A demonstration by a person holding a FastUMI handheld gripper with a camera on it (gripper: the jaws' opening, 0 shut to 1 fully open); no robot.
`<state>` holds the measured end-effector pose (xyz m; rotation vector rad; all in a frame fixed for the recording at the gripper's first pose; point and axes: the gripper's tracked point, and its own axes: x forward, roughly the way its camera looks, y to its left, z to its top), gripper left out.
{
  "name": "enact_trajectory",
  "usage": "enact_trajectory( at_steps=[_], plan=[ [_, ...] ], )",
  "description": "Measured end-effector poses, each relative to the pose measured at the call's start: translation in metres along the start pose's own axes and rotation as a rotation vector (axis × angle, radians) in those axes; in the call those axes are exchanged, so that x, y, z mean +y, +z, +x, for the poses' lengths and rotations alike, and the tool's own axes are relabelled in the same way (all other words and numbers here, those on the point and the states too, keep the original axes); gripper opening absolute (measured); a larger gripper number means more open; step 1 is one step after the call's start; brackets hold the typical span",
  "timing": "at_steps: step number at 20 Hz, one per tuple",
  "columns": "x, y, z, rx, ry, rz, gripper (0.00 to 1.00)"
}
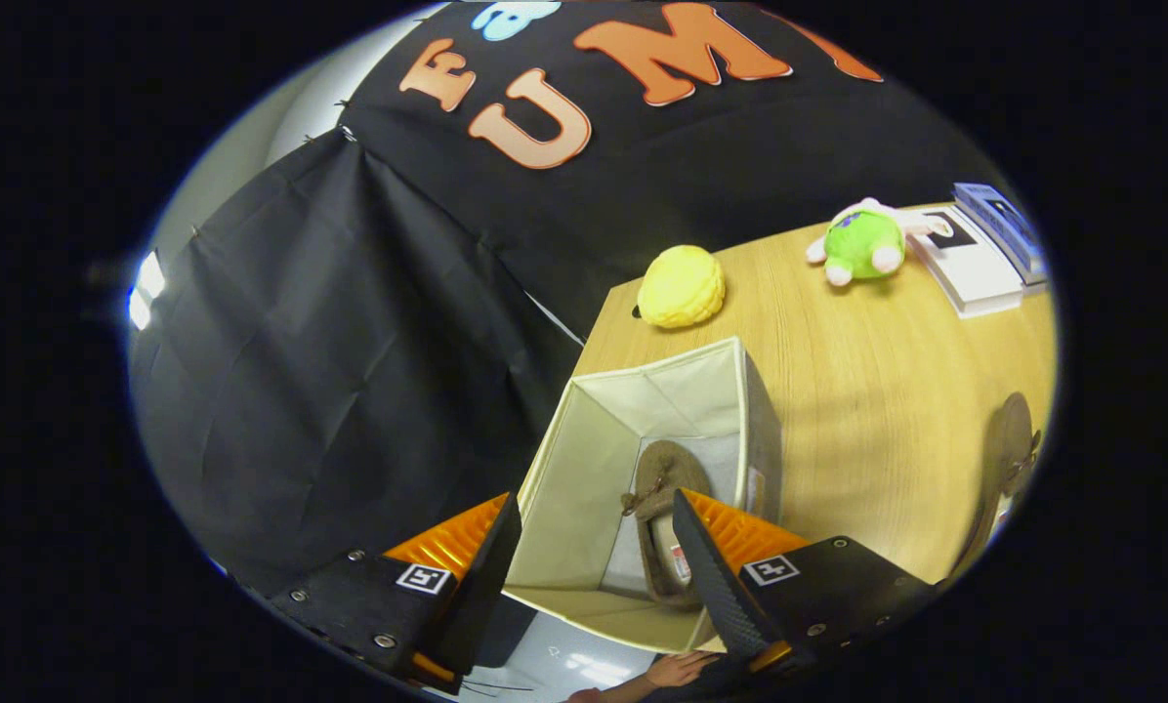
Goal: Open the storage box then place both shoes into the box .Put the left shoe in first, then the right shoe, with the right side of both shoes facing outward in a uniform manner.
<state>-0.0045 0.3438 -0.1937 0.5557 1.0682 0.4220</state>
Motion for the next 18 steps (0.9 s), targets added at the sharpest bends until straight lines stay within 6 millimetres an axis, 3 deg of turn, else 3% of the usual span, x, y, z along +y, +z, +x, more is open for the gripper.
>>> enact_trajectory(
  at_steps=[5,12,18],
  plan=[
    [-0.054,-0.005,-0.058,-0.053,-0.061,-0.019,0.96],
    [-0.167,-0.003,-0.109,-0.137,-0.265,-0.010,0.96],
    [-0.256,-0.023,-0.148,-0.141,-0.413,0.053,0.96]
  ],
)
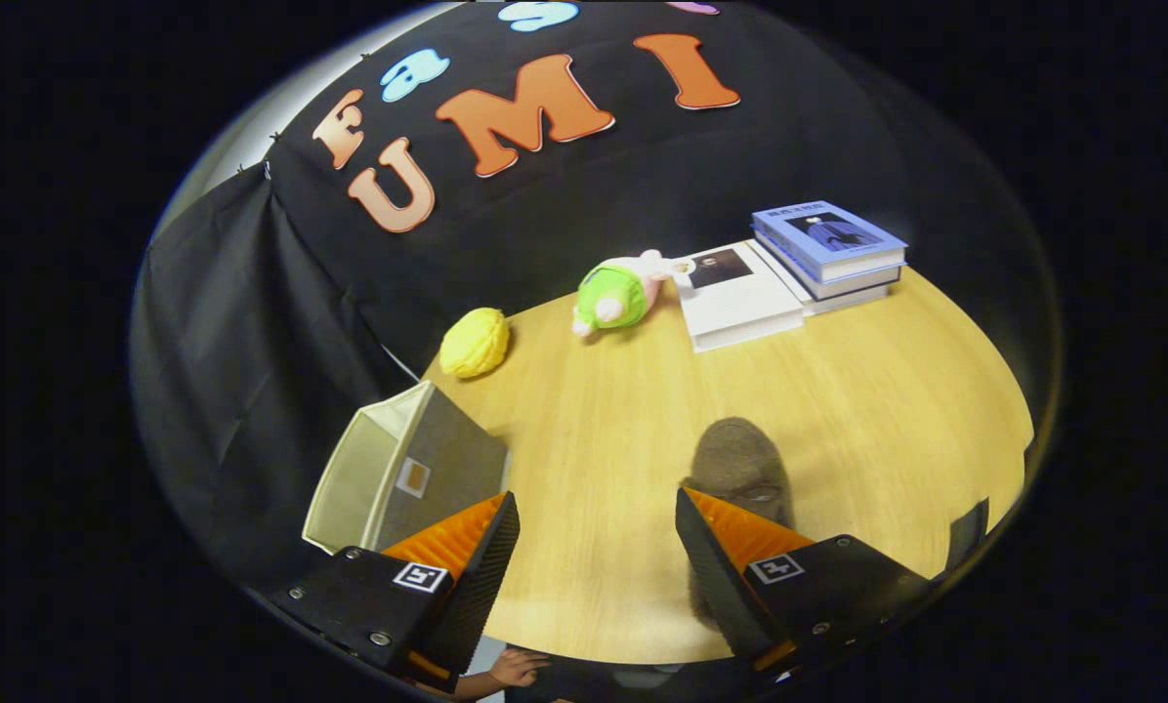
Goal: Open the storage box then place both shoes into the box .Put the left shoe in first, then the right shoe, with the right side of both shoes facing outward in a uniform manner.
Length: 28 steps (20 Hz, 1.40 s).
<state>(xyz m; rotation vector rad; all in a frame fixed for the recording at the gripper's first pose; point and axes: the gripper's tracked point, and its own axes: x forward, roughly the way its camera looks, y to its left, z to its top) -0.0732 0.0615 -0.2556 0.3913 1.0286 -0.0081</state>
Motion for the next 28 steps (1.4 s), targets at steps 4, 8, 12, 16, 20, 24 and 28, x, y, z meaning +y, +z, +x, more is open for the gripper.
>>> enact_trajectory(
  at_steps=[4,8,12,16,20,24,28],
  plan=[
    [-0.038,-0.012,0.002,0.023,-0.056,-0.018,0.96],
    [-0.052,-0.026,0.010,0.059,-0.047,0.038,0.96],
    [-0.070,-0.046,0.018,0.107,-0.075,0.000,0.90],
    [-0.083,-0.055,0.029,0.134,-0.097,0.000,0.89],
    [-0.103,-0.062,0.047,0.166,-0.154,0.009,0.75],
    [-0.111,-0.074,0.062,0.205,-0.175,0.041,0.56],
    [-0.121,-0.070,0.066,0.184,-0.176,0.148,0.30]
  ],
)
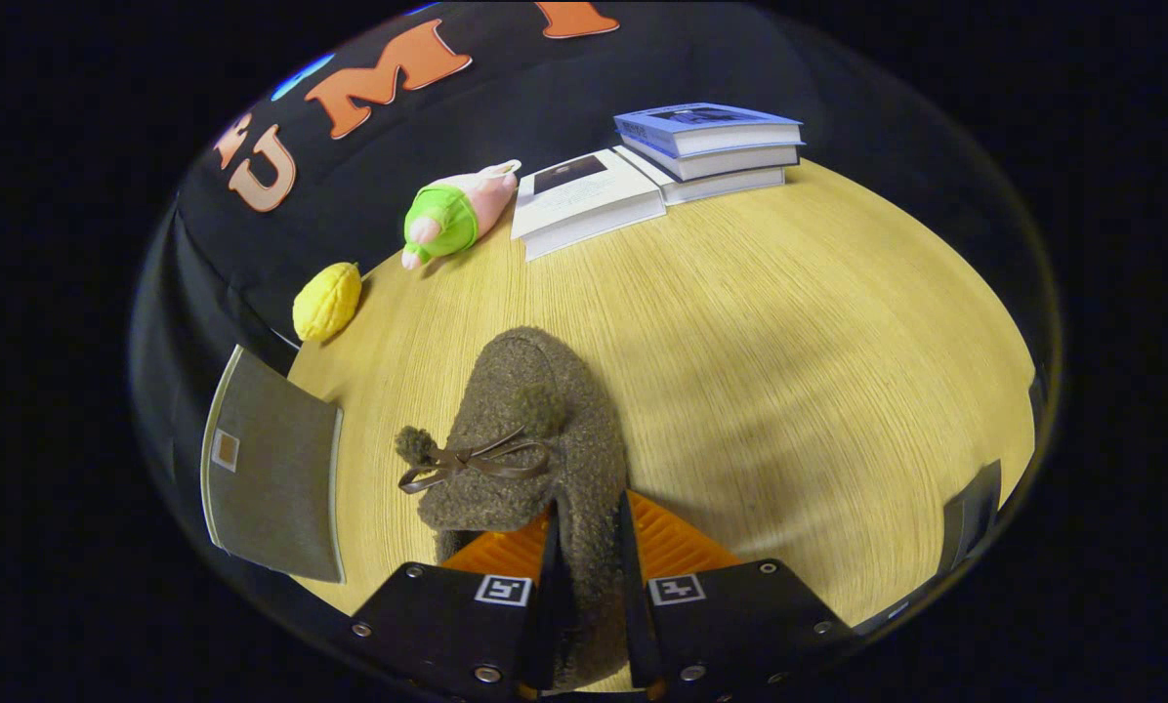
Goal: Open the storage box then place both shoes into the box .Put the left shoe in first, then the right shoe, with the right side of both shoes facing outward in a uniform manner.
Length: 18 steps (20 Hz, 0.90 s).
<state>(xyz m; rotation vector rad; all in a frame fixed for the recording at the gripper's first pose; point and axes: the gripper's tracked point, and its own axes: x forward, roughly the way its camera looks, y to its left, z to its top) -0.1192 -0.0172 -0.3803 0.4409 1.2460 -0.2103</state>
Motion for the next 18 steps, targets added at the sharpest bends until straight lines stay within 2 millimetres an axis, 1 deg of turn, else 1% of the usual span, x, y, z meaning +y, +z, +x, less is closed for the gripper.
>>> enact_trajectory(
  at_steps=[1,2,3,5,6,7,12,14,18],
  plan=[
    [-0.002,0.003,0.001,-0.007,0.001,0.019,0.22],
    [-0.003,0.005,0.000,-0.014,-0.003,0.046,0.18],
    [-0.005,0.007,0.000,-0.025,-0.015,0.073,0.11],
    [-0.013,0.012,-0.004,-0.052,-0.067,0.091,0.06],
    [-0.012,0.015,-0.007,-0.061,-0.071,0.099,0.05],
    [-0.004,0.018,-0.010,-0.065,-0.052,0.112,0.05],
    [0.047,0.033,-0.034,-0.102,0.043,0.117,0.05],
    [0.076,0.043,-0.044,-0.123,0.092,0.113,0.05],
    [0.139,0.050,-0.062,-0.138,0.179,0.053,0.05]
  ],
)
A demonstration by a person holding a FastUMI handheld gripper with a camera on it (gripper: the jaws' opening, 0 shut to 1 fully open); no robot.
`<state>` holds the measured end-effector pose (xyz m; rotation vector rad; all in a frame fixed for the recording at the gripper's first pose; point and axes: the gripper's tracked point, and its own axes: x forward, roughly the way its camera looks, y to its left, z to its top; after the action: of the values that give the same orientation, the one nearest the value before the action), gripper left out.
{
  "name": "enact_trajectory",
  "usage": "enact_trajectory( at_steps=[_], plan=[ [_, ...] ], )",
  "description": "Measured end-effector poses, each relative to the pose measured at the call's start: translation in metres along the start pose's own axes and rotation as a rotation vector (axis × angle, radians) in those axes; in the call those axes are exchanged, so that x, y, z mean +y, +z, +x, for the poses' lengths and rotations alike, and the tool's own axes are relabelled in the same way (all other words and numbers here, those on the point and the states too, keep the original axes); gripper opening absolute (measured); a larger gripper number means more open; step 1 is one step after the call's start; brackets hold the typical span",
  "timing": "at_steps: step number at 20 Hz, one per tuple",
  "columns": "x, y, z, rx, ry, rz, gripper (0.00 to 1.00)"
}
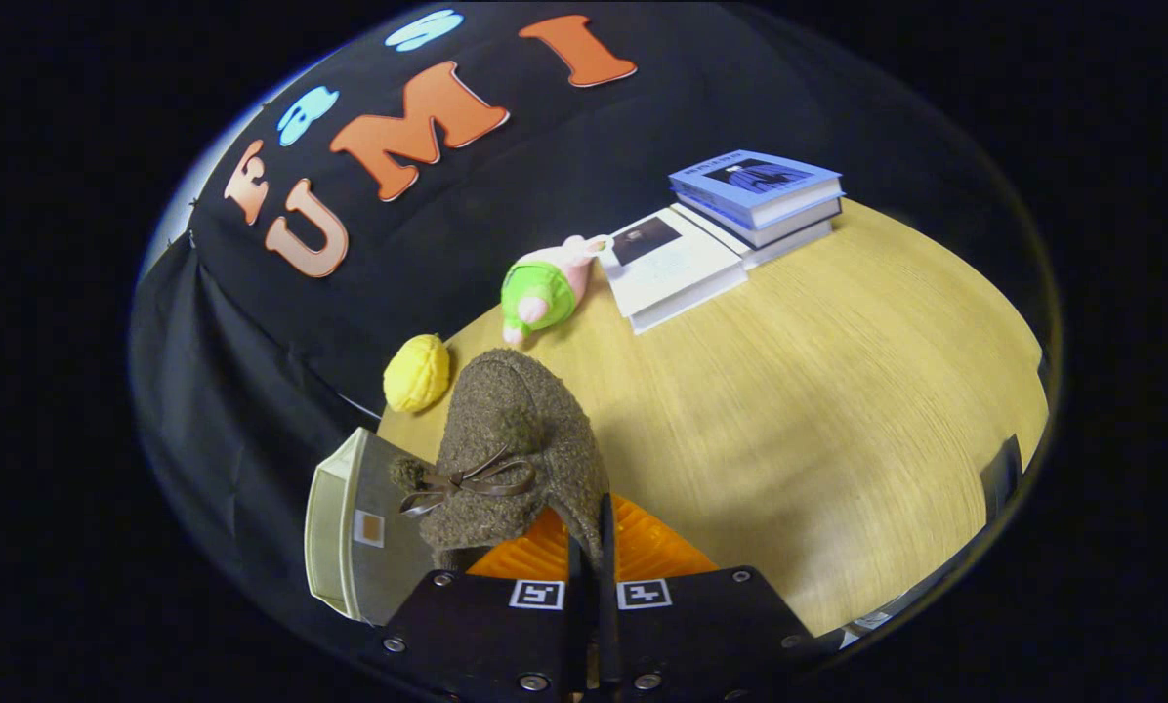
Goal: Open the storage box then place both shoes into the box .Put the left shoe in first, then the right shoe, with the right side of both shoes facing outward in a uniform manner.
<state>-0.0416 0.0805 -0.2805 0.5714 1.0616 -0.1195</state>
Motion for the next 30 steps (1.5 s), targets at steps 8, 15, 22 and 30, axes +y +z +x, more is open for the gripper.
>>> enact_trajectory(
  at_steps=[8,15,22,30],
  plan=[
    [0.124,-0.007,-0.002,0.021,0.157,-0.128,0.05],
    [0.217,-0.026,-0.005,0.058,0.262,-0.210,0.05],
    [0.255,-0.062,0.017,0.123,0.262,-0.292,0.05],
    [0.254,-0.090,0.048,0.162,0.177,-0.355,0.05]
  ],
)
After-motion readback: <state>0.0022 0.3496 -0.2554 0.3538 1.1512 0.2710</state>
